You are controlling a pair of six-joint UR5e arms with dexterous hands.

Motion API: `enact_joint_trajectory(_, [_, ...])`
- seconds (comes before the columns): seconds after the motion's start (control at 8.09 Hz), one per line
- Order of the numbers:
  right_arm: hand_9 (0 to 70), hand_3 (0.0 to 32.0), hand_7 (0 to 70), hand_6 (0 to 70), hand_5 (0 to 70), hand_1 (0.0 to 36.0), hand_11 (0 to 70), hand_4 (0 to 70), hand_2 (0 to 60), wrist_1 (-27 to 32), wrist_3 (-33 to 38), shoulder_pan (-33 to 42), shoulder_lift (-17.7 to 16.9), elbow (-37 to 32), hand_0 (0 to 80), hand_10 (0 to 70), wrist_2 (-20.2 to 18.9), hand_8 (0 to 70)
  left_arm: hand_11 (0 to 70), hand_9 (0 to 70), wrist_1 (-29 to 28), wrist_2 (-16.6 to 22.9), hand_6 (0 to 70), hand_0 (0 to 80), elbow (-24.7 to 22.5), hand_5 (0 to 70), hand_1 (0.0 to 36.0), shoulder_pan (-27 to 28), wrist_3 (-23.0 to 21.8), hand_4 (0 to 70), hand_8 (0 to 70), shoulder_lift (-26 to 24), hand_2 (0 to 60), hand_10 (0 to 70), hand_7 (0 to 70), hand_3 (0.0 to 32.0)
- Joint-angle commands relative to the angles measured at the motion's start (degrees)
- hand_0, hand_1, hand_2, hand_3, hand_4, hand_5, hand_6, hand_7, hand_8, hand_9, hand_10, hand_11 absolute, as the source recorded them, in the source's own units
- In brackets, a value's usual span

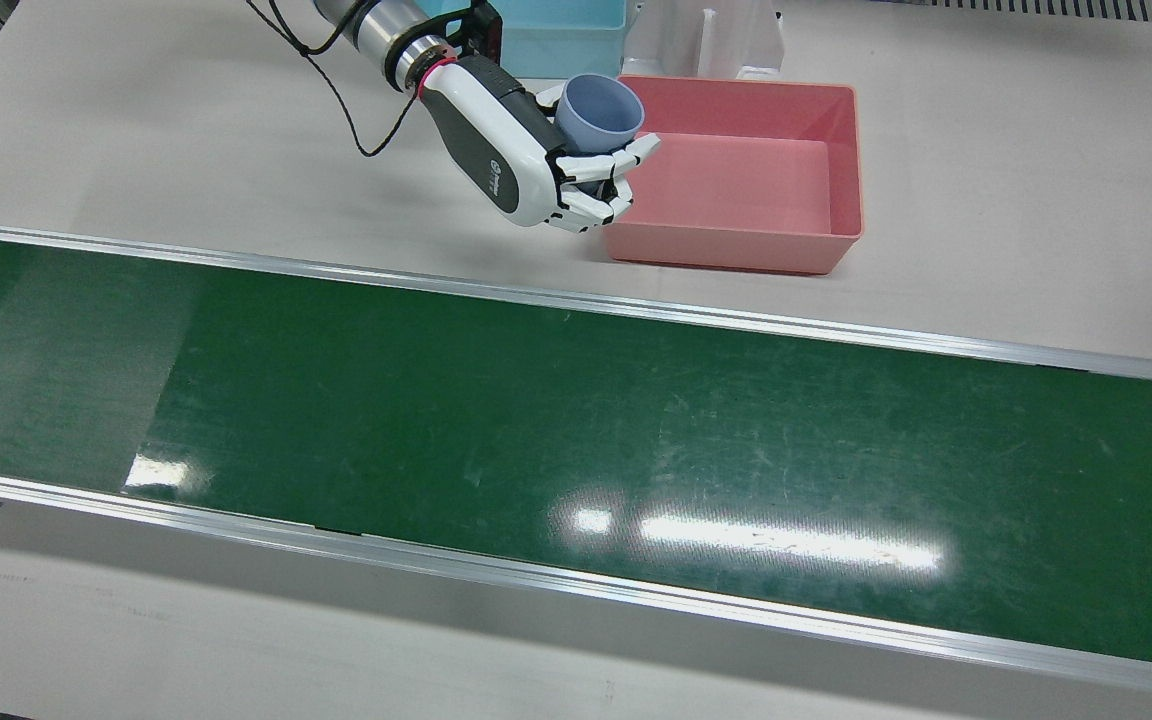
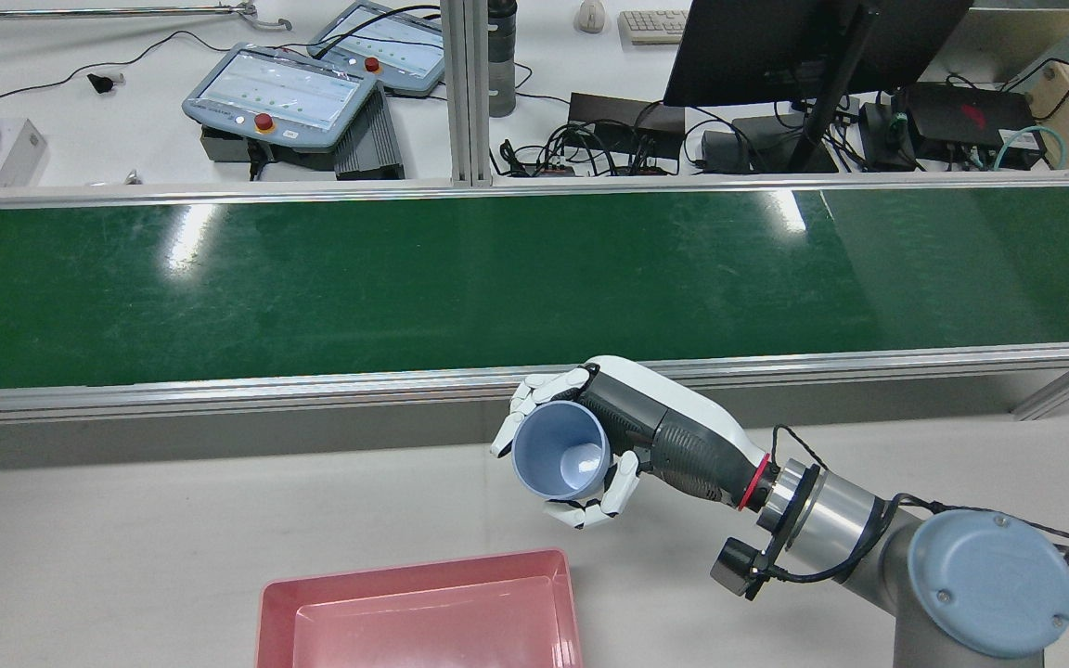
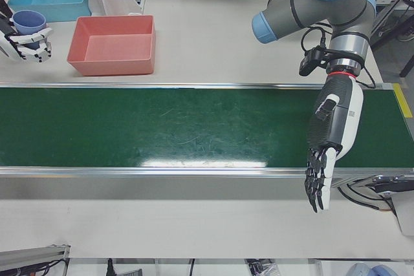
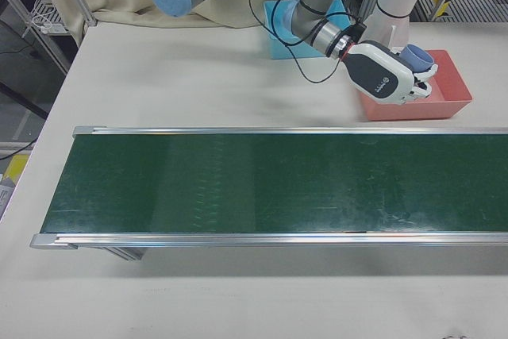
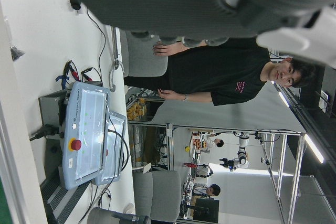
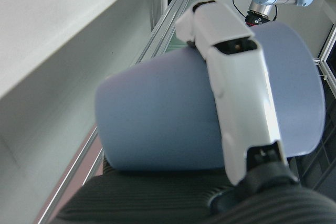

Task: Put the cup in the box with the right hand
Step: 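Lift the cup off the belt and carry it over the pink tray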

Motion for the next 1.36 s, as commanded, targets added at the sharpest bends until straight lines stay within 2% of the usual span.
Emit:
enact_joint_trajectory(0.0, [70.0,0.0,70.0,35.0,22.4,36.0,61.3,67.6,60.0,0.17,-2.88,-9.63,2.26,-0.24,80.0,41.4,12.04,58.4,0.0,0.0,0.09,0.0,0.0,0.0,-0.04,0.0,0.0,0.06,0.0,0.0,0.0,0.0,0.0,0.0,0.0,0.0])
enact_joint_trajectory(0.12, [70.0,0.0,70.0,35.0,22.7,36.0,62.4,66.9,60.0,2.52,-4.56,-12.09,2.35,-0.59,80.0,42.1,15.29,59.5,0.0,0.0,0.0,0.0,0.0,0.0,-0.04,0.0,0.0,0.06,0.0,0.0,0.0,0.0,0.0,0.0,0.0,0.0])
enact_joint_trajectory(0.25, [70.0,0.0,70.0,33.8,22.8,36.0,61.2,62.5,60.0,6.37,-5.7,-13.85,2.61,-2.42,80.0,41.2,18.62,58.2,0.0,0.0,0.0,0.0,0.0,0.0,-0.04,0.0,0.0,-0.02,0.0,0.0,0.0,0.0,0.0,0.0,0.0,0.0])
enact_joint_trajectory(0.37, [70.0,0.0,70.0,32.4,22.7,36.0,59.4,58.2,60.0,9.63,-6.15,-14.65,2.96,-4.96,80.0,39.9,20.4,56.2,0.0,0.0,0.0,0.0,0.0,0.0,-0.04,0.0,0.0,-0.03,0.0,0.0,0.0,0.0,0.0,0.0,0.0,0.0])
enact_joint_trajectory(0.62, [70.0,0.0,70.0,31.5,22.3,36.0,56.8,60.2,60.0,10.37,-6.24,-15.53,2.88,-6.31,80.0,37.8,20.5,54.0,0.0,0.0,0.0,0.0,0.0,0.0,-0.04,0.0,0.0,-0.03,0.0,0.0,0.0,0.0,0.0,0.0,0.0,0.0])
enact_joint_trajectory(0.74, [70.0,0.0,70.0,30.5,22.1,36.0,53.3,56.2,60.0,10.37,-6.24,-16.32,2.79,-6.31,80.0,35.0,20.42,51.6,0.0,0.0,0.0,0.0,0.0,0.0,-0.04,0.0,0.0,-0.03,0.0,0.0,0.0,0.0,0.0,0.0,0.0,0.0])
enact_joint_trajectory(0.87, [70.0,0.0,70.0,27.1,21.2,36.0,47.1,44.6,60.0,10.19,-6.24,-16.76,2.35,-6.31,80.0,30.0,20.33,46.2,0.0,0.0,0.0,0.0,0.0,0.0,-0.04,0.0,0.0,-0.03,0.0,0.0,0.0,0.0,0.0,0.0,0.0,0.0])
enact_joint_trajectory(0.99, [58.0,0.0,69.8,22.2,19.2,36.0,37.9,37.1,60.0,10.1,-6.33,-17.29,2.26,-6.22,80.0,23.1,20.33,37.7,0.0,0.0,0.0,0.0,0.0,0.0,-0.04,0.0,0.0,-0.03,0.0,0.0,0.0,0.0,0.0,0.0,0.0,0.0])
enact_joint_trajectory(1.11, [25.9,0.0,36.0,11.9,11.9,23.3,21.4,24.5,0.0,10.19,-6.68,-18.08,2.35,-6.22,80.0,12.5,20.42,14.8,0.0,0.0,0.0,0.0,0.0,0.0,-0.04,0.0,0.0,-0.03,0.0,0.0,0.0,0.0,0.0,0.0,0.0,0.0])
enact_joint_trajectory(1.24, [8.5,0.0,11.8,5.9,7.8,10.7,15.5,19.6,0.0,10.1,-7.29,-18.26,2.35,-6.22,77.1,9.0,20.42,4.3,0.0,0.0,0.0,0.0,0.0,0.0,-0.04,0.0,0.0,-0.03,0.0,0.0,0.0,0.0,0.0,0.0,0.0,0.0])
